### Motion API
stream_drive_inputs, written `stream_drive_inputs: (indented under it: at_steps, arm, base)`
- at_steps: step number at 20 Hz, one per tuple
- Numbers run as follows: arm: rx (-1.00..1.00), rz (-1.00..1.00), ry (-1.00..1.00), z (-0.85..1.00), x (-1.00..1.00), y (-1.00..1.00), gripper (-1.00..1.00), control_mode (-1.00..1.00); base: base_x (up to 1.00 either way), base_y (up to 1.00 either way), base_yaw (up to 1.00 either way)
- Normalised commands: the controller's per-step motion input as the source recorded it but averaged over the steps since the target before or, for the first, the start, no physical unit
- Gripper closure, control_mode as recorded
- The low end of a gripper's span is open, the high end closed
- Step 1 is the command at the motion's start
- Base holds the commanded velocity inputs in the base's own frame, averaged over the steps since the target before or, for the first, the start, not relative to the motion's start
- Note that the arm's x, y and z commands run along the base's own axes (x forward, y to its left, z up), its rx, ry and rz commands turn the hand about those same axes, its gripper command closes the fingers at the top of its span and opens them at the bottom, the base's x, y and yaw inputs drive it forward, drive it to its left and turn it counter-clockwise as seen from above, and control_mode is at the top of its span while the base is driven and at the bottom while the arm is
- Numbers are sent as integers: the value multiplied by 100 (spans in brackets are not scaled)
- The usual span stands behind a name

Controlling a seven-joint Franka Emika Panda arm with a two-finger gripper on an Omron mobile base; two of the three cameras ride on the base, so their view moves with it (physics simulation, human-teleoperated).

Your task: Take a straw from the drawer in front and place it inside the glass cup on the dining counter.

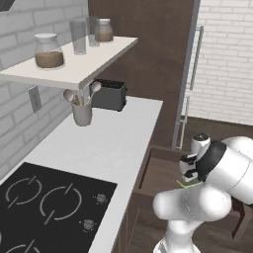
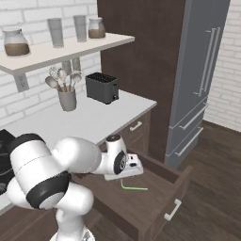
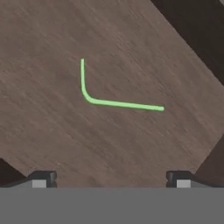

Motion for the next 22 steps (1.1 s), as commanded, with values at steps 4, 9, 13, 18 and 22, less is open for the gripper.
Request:
stream_drive_inputs:
  at_steps: [4,9,13,18,22]
  arm:
    - [7,18,16,-25,48,0,-100,-100]
    - [11,2,18,-23,43,1,-100,-100]
    - [9,0,15,-27,53,0,-100,-100]
    - [4,0,14,-41,24,0,-100,-100]
    - [1,0,9,-46,2,0,-100,-100]
  base:
    - [0,0,0]
    - [0,0,0]
    - [0,0,0]
    - [0,0,0]
    - [0,0,0]
